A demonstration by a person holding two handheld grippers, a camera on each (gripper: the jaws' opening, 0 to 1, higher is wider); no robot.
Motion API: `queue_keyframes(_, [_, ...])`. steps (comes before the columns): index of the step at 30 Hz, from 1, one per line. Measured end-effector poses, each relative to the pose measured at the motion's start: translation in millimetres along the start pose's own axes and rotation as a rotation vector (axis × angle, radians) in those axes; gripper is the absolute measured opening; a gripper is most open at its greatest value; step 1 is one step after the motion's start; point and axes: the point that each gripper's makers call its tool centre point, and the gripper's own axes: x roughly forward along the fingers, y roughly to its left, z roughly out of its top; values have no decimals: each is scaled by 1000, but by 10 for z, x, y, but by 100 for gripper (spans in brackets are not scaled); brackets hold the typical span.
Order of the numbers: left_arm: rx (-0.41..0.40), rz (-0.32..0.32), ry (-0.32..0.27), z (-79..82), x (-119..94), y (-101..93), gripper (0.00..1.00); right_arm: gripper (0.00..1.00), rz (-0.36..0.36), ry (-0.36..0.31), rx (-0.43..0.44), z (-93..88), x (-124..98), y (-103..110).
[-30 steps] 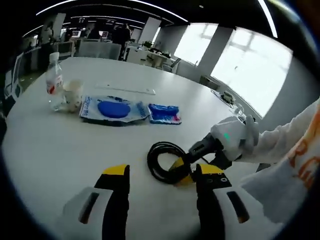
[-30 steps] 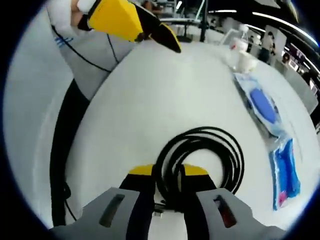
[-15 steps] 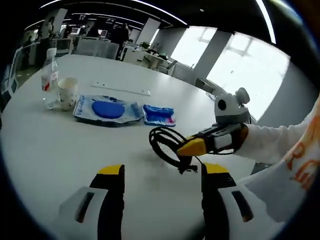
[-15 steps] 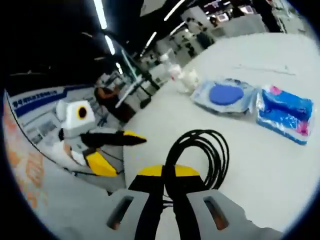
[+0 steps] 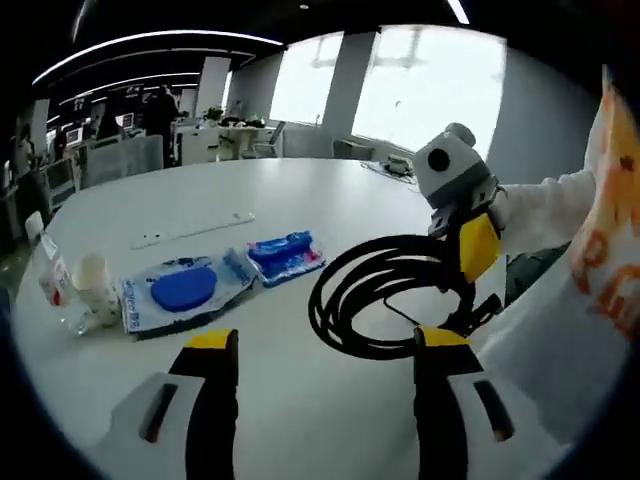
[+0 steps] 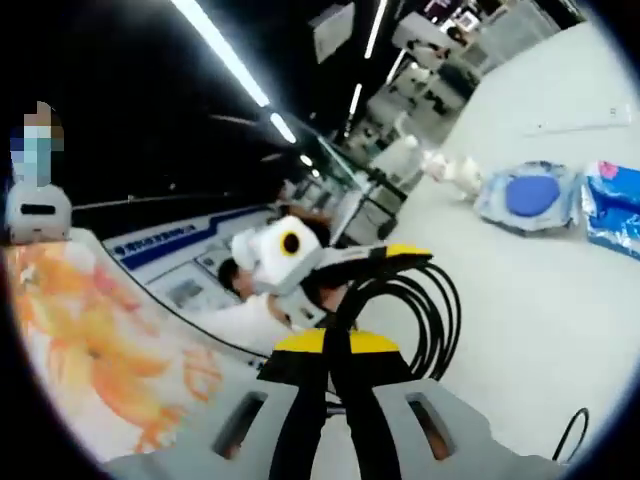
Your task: Arrange the tabletop items into an orderly group along one side of the table until the central work area is clear of visible clutter.
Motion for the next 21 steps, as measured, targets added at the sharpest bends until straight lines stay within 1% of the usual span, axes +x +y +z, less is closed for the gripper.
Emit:
queue_keyframes(1, [8, -23, -19, 52, 6, -26, 75, 2, 19, 7, -3, -6, 5, 53])
queue_keyframes(2, [15, -59, -54, 139, 7, -70, 76, 2, 41, 26, -13, -24, 5, 117])
queue_keyframes(3, [16, -89, -76, 191, 6, -111, 76, 2, 56, 40, -24, -38, 0, 154])
queue_keyframes(4, [10, -142, -105, 258, 3, -181, 75, 2, 80, 59, -37, -57, -6, 218])
queue_keyframes(5, [4, -162, -112, 274, 2, -209, 72, 2, 96, 61, -40, -56, -7, 260])
queue_keyframes(6, [-3, -196, -124, 303, 0, -257, 67, 2, 121, 58, -38, -45, -14, 319])
queue_keyframes(7, [-21, -252, -133, 324, -2, -336, 63, 2, 130, 56, -36, -39, -22, 332])
queue_keyframes(8, [-38, -299, -137, 330, 2, -395, 55, 2, 151, 44, -32, -14, -35, 373])
queue_keyframes(9, [-47, -326, -131, 321, 1, -432, 48, 2, 162, 31, -28, 13, -49, 399])
queue_keyframes(10, [-57, -369, -116, 301, -5, -504, 38, 2, 163, 17, -26, 40, -61, 398])
queue_keyframes(11, [-65, -384, -100, 278, -8, -526, 27, 2, 162, 2, -23, 71, -76, 389])
queue_keyframes(12, [-75, -339, -97, 264, 20, -425, 24, 3, 162, -8, 14, 95, -105, 378])
queue_keyframes(13, [-137, -357, -103, 282, 5, -433, 21, 3, 153, -15, 5, 105, -124, 340])
queue_keyframes(14, [-194, -359, -87, 267, -5, -412, 19, 3, 131, -31, 13, 118, -157, 281])
queue_keyframes(15, [-262, -354, -85, 271, -12, -361, 16, 3, 109, -43, 18, 123, -180, 236])
queue_keyframes(16, [-277, -362, -71, 240, -20, -350, 12, 3, 71, -74, 16, 164, -207, 155])
queue_keyframes(17, [-288, -366, -41, 186, -27, -355, 10, 4, 45, -107, 20, 212, -238, 90])
queue_keyframes(18, [-320, -372, -35, 188, -29, -380, 8, 4, 36, -123, 67, 228, -275, 43])
queue_keyframes(19, [-356, -370, -20, 174, -27, -387, 5, 5, 20, -136, 71, 243, -298, 0])
queue_keyframes(20, [-415, -367, -12, 165, -17, -378, 4, 6, -36, -156, 39, 265, -331, -101])
queue_keyframes(21, [-434, -358, 0, 136, -14, -361, 4, 7, -76, -176, 5, 294, -356, -167])
